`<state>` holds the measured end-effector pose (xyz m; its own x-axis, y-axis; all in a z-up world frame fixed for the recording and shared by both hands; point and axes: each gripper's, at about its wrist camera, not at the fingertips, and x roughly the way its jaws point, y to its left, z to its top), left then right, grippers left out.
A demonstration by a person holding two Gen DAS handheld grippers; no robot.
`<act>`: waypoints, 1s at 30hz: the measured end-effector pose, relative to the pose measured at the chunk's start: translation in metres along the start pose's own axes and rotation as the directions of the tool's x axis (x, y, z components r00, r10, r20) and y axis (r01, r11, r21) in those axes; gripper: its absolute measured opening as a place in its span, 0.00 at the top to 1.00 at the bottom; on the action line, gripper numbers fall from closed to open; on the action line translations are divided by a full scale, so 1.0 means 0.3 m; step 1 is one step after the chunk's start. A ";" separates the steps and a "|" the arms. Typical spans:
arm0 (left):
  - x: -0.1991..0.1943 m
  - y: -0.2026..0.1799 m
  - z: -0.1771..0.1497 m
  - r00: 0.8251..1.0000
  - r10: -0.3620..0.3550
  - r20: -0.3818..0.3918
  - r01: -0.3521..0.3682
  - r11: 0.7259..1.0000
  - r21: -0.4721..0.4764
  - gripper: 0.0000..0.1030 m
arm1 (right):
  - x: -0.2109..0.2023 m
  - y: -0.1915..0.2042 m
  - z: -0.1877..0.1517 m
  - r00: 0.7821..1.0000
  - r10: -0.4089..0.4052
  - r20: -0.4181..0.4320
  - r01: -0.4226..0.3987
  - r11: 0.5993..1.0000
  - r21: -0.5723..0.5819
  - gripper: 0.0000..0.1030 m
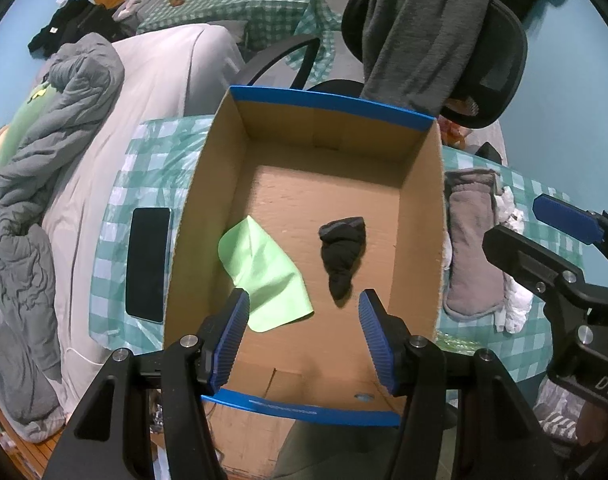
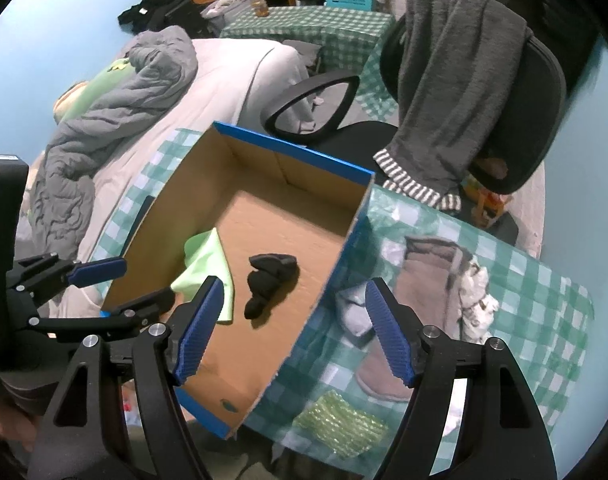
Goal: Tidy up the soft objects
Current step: 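Withdraw both tools from the box back over the table items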
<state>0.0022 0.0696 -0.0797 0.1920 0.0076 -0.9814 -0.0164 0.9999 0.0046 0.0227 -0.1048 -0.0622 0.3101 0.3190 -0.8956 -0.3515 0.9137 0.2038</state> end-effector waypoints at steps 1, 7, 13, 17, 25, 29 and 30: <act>-0.002 -0.005 -0.001 1.000 0.001 0.000 -0.001 1.000 0.003 0.43 | -0.004 -0.007 -0.004 1.000 -0.001 0.000 0.001 1.000 0.002 0.28; -0.012 -0.052 -0.013 1.000 0.001 0.000 -0.001 1.000 0.021 0.43 | -0.035 -0.053 -0.042 1.000 -0.015 0.000 0.015 0.999 0.032 0.27; -0.013 -0.104 -0.029 1.000 -0.001 -0.003 0.001 0.999 0.040 0.43 | -0.068 -0.113 -0.088 1.000 -0.029 -0.002 0.029 0.997 0.065 0.26; -0.015 -0.139 -0.039 1.000 -0.004 -0.006 0.005 0.999 0.054 0.43 | -0.082 -0.156 -0.113 0.999 -0.039 -0.006 0.039 0.995 0.087 0.25; -0.016 -0.217 -0.059 1.000 -0.013 -0.016 0.014 0.996 0.089 0.43 | -0.107 -0.253 -0.174 0.998 -0.062 -0.017 0.064 0.989 0.130 0.25; -0.010 -0.268 -0.067 1.000 -0.016 -0.026 0.019 0.993 0.116 0.43 | -0.118 -0.302 -0.204 0.997 -0.074 -0.022 0.076 0.986 0.151 0.25; -0.008 -0.281 -0.068 0.999 -0.018 -0.029 0.021 0.992 0.122 0.43 | -0.122 -0.314 -0.211 0.997 -0.077 -0.024 0.080 0.984 0.156 0.25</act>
<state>-0.0169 -0.0150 -0.0817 0.1642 -0.0108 -0.9864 0.1075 0.9942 0.0070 -0.0115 -0.2185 -0.0739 0.3153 0.2414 -0.9178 -0.1831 0.9644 0.1908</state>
